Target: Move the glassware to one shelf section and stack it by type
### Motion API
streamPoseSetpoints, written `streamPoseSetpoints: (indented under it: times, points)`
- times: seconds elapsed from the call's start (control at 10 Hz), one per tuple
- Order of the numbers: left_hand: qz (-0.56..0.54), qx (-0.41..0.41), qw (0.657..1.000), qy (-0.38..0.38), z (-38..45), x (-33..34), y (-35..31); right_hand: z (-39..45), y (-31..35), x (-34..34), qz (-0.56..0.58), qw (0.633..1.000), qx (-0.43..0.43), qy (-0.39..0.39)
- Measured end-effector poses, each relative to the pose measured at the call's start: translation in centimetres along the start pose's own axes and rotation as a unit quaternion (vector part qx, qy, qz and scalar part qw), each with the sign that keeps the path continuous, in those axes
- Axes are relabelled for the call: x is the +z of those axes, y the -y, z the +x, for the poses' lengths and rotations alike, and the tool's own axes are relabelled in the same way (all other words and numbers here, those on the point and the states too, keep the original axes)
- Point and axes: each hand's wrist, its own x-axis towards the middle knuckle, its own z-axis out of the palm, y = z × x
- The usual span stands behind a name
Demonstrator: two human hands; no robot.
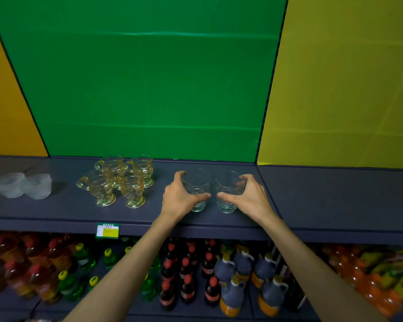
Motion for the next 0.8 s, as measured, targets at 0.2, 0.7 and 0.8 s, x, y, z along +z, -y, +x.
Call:
streamPoseSetpoints:
  times: [0.2, 0.7, 0.8]
  points:
    - [-0.007, 0.010, 1.000, 0.002, 0.8, 0.3, 0.1, 0.8, 0.2, 0.5, 0.008, 1.000, 0.003, -0.002]
    - [0.169, 0.077, 0.982, 0.036, 0.9, -4.2, -2.2, 1.1, 2.2, -1.3, -0.165, 0.982, -0.088, 0.028]
    - [0.294, 0.149, 0.944, 0.008, 0.4, -7.4, -3.4, 0.7, 3.7, -2.7, -0.218, 0.961, -0.169, -0.016]
